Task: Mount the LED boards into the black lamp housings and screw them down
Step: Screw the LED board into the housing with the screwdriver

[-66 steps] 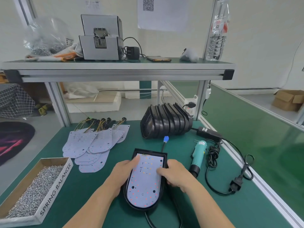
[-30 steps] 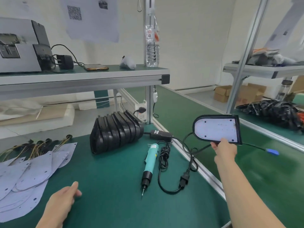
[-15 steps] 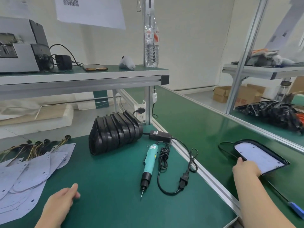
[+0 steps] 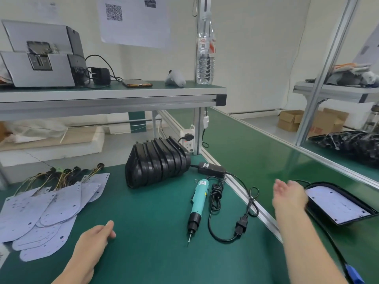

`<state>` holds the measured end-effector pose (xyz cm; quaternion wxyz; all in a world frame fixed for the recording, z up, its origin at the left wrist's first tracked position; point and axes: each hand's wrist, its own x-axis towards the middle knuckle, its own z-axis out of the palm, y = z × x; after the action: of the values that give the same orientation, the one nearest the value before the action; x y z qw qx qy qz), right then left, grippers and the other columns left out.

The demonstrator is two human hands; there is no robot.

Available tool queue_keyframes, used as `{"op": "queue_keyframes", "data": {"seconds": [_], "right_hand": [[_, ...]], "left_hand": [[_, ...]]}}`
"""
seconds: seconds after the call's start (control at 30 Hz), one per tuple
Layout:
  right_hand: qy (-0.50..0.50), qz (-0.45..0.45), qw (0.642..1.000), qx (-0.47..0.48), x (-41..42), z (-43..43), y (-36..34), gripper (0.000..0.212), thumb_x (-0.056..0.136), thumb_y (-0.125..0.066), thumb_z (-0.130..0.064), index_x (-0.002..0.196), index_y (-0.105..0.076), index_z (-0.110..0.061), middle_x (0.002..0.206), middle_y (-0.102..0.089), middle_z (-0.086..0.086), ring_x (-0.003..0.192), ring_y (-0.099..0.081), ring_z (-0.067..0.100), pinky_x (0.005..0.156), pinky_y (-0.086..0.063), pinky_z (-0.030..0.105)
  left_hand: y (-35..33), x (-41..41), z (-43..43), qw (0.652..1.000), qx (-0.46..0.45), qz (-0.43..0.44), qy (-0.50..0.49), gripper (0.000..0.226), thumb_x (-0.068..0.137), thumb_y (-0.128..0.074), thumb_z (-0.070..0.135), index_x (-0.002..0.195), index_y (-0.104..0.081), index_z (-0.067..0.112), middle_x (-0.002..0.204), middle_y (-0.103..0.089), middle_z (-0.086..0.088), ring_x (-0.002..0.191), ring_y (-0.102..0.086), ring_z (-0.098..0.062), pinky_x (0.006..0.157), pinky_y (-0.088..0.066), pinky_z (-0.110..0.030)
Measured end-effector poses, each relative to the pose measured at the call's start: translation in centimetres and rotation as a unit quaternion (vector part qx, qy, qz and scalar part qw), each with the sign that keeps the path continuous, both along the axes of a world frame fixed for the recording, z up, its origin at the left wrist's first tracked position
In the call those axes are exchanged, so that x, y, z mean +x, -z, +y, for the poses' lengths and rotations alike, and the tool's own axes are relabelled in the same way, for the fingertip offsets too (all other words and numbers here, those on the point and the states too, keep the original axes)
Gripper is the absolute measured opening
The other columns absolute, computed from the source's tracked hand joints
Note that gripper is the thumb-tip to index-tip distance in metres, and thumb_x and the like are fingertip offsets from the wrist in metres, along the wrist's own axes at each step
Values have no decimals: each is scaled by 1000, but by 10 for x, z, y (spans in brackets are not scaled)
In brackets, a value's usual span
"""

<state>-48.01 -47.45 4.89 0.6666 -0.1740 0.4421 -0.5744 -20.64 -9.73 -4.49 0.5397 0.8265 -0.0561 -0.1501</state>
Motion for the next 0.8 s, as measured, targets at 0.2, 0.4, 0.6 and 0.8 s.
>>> {"op": "queue_keyframes", "data": {"seconds": [0.2,0.4,0.6,0.8], "right_hand": [[-311,334,866,-203,91,83,12,14,97,-59,-26,97,-56,-12,91,-69,9,68,-68,18,59,-54,31],[-322,669,559,-370,142,120,37,45,95,-57,-51,116,-49,-11,115,-61,10,102,-62,33,80,-44,37],[-311,759,445,-359,161,115,41,58,91,-64,-52,131,-50,-12,131,-47,11,121,-51,32,90,-50,41],[-326,756,454,-340,153,111,44,45,89,-68,-38,119,-45,-13,120,-42,10,99,-59,33,74,-45,37]], "left_hand": [[-6,0,2,999,-9,48,7,45,102,-47,39,89,-66,1,48,-33,5,47,-25,-16,49,-19,-26],[-18,-8,0,998,0,63,8,42,102,-44,37,90,-65,3,50,-34,6,48,-27,-15,49,-22,-27],[-20,-12,3,998,-6,63,0,39,100,-45,37,80,-64,9,57,-38,3,53,-33,-15,52,-27,-29],[-22,-12,4,997,-16,77,1,33,96,-48,34,76,-62,11,61,-39,3,54,-32,-15,52,-26,-28]]}}
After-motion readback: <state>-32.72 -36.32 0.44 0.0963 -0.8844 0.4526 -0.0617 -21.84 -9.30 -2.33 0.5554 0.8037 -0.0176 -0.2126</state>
